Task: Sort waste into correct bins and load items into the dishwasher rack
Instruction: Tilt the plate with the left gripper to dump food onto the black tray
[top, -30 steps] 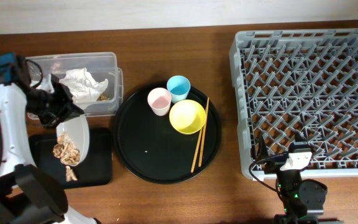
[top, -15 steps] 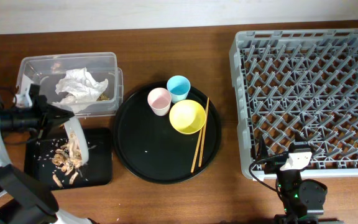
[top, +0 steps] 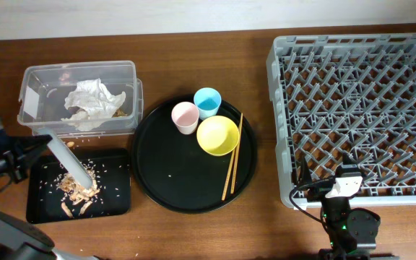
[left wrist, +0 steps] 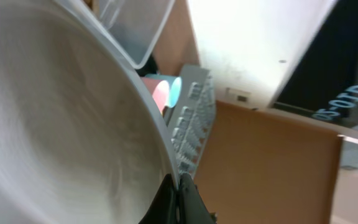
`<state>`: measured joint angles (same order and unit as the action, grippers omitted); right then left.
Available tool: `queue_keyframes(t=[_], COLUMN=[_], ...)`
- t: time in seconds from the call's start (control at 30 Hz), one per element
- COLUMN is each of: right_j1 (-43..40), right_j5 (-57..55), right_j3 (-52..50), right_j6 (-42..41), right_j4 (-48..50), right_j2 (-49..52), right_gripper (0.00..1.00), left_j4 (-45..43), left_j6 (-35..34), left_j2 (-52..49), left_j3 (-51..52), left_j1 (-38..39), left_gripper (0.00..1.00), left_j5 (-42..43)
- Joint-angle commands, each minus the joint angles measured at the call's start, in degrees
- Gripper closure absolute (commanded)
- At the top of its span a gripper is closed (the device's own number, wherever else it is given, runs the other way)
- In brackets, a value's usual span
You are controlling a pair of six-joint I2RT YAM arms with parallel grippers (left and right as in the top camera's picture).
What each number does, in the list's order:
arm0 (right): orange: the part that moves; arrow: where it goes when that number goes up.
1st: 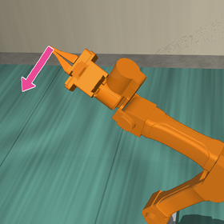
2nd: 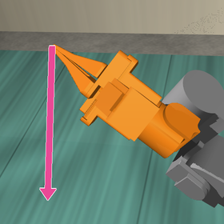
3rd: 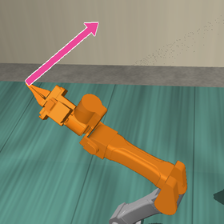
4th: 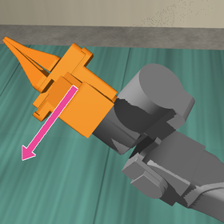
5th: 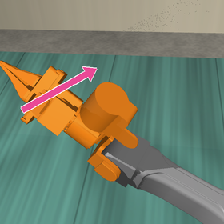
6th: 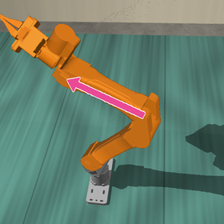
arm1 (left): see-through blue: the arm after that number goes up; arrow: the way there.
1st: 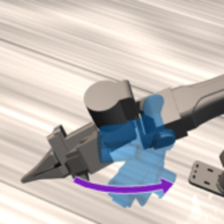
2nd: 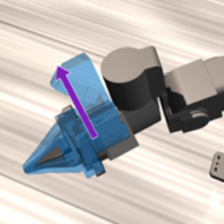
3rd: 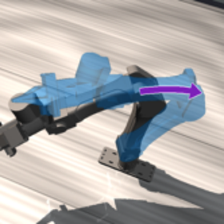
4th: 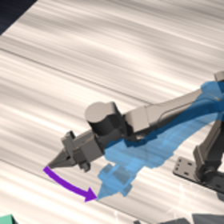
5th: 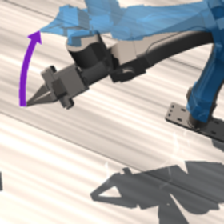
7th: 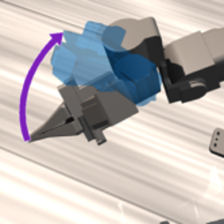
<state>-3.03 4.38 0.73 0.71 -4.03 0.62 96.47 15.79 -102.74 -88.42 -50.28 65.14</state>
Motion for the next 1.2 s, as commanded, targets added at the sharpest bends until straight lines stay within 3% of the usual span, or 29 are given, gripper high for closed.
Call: queue_keyframes(t=[0.0,0.2,0.57,0.63,0.8,0.93,1.17], right_j1=[-0.37,-0.37,-0.37,-0.37,-0.37,-0.37,-0.37], right_j5=[-0.13,-0.13,-0.11,-0.13,-0.13,-0.11,-0.13], right_j3=[-0.42,-0.42,-0.42,-0.42,-0.42,-0.42,-0.42], right_j6=[0.37,0.37,0.37,0.37,0.37,0.37,0.37], right_j4=[-0.09,-0.09,-0.09,-0.09,-0.09,-0.09,-0.09], right_j2=[-0.42,-0.42,-0.42,-0.42,-0.42,-0.42,-0.42], right_gripper=[0.01,0.01,0.01,0.01,0.01,0.01,0.01], left_j4=[-0.52,-1.49,0.33,0.31,0.31,0.31,0.26], left_j6=[5.16,9.57,10.73,14.1,9.09,8.02,8.04], left_j2=[0.57,0.52,1.2,2.27,5.68,13.53,25.42], left_j3=[3.3,9.64,13.29,13.27,13.31,13.33,13.33], left_j1=[-3.5,-7.65,-9.35,-9.05,-8.41,-4.57,9.46], left_gripper=[1.0,1.0,0.99,1.0,1.0,0.99,1.0], left_j5=[5.29,10.58,10.01,10.34,6.16,5.97,2.73])
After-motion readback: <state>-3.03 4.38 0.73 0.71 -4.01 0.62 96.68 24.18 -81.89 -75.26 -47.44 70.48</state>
